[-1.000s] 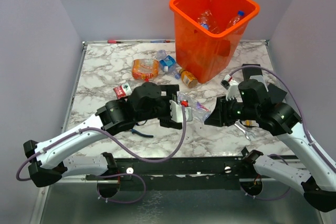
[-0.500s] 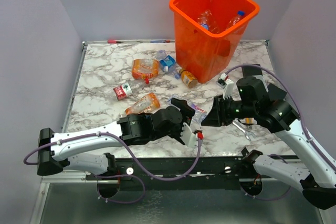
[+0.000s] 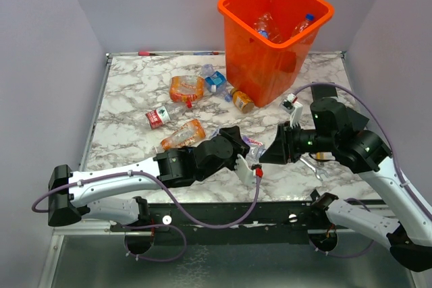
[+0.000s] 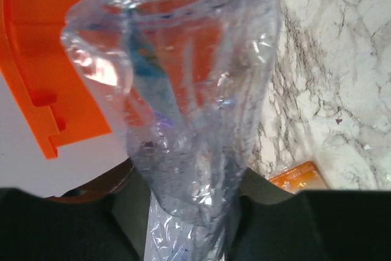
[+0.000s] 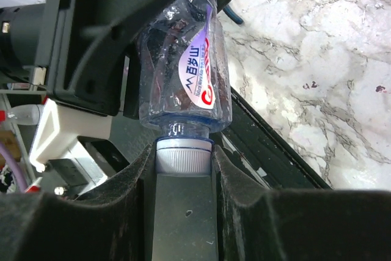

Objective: Put the plastic bottles in the bin
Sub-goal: Place the plastic bottle in the trash bin.

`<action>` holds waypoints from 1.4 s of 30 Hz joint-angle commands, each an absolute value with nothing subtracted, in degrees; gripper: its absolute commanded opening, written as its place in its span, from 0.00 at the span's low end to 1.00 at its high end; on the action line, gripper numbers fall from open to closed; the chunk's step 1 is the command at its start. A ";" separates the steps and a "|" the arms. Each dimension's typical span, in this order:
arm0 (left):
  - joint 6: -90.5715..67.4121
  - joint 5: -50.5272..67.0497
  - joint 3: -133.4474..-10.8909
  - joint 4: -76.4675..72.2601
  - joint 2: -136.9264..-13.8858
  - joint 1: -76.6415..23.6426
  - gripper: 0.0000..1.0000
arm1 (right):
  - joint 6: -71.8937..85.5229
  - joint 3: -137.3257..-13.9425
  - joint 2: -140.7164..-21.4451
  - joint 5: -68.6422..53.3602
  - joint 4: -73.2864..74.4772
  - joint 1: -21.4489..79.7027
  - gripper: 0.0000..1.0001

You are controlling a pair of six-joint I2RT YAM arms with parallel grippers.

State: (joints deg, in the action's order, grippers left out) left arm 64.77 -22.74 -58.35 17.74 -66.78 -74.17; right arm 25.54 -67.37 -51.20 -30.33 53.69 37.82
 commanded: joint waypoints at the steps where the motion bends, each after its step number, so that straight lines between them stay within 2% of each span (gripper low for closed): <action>1: 64.93 -22.93 -57.09 15.81 -65.61 -74.18 0.34 | 25.68 -69.32 -50.06 -32.64 52.51 38.18 0.00; 2: 64.95 -22.73 -57.06 15.81 -65.39 -74.18 0.32 | 25.85 -69.48 -49.98 -32.33 52.48 38.17 0.04; 4: 64.68 -22.30 -57.17 15.73 -65.03 -74.18 0.28 | 26.16 -70.20 -49.79 -31.58 52.41 38.18 0.41; 5: 64.24 -22.00 -57.21 15.72 -64.77 -74.18 0.27 | 26.37 -70.67 -49.58 -30.93 52.29 38.18 0.56; 6: 63.54 -21.65 -57.29 15.73 -64.50 -74.17 0.25 | 26.63 -71.32 -49.32 -29.67 52.16 38.17 0.77; 7: 62.50 -21.11 -57.35 15.73 -64.18 -74.20 0.25 | 26.89 -72.16 -48.97 -28.05 51.94 38.19 0.90; 9: 58.53 -19.58 -57.54 15.81 -63.31 -74.13 0.23 | 27.47 -73.98 -47.79 -23.75 51.08 38.18 0.99; 13: 41.28 -10.01 -57.95 16.43 -60.84 -74.06 0.16 | 28.84 -72.71 -40.09 -12.48 40.68 38.21 1.00; 18: 13.67 6.76 -52.32 7.97 -58.76 -73.60 0.15 | 33.55 -55.19 -22.73 -3.79 11.08 38.18 1.00; 22: -9.01 18.74 -40.89 -14.09 -56.94 -73.05 0.14 | 30.08 -55.72 -22.60 -6.93 10.37 38.14 1.00; 26: -28.54 19.71 -29.46 -39.57 -54.25 -72.27 0.14 | 29.69 -56.33 -26.44 -10.75 11.99 38.15 1.00; 28: -32.37 18.27 -26.79 -46.61 -53.91 -71.68 0.14 | 29.25 -55.84 -28.48 -13.55 11.92 38.14 1.00; 33: -34.75 15.37 -24.20 -49.21 -53.48 -70.63 0.14 | 33.96 -51.11 -34.24 -22.06 5.94 38.18 0.94; 37: -33.74 14.17 -24.71 -46.76 -53.95 -69.37 0.14 | 37.44 -48.67 -39.04 -27.40 1.62 38.28 0.84; 42: -31.24 13.58 -26.30 -40.86 -55.02 -69.34 0.14 | 38.87 -48.12 -41.24 -28.86 -1.85 39.38 0.83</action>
State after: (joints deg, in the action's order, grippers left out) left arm -31.73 14.55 -24.71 -43.48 -54.28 -69.52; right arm 36.56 -48.14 -41.32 -24.16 4.84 38.35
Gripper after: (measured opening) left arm 0.410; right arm 0.832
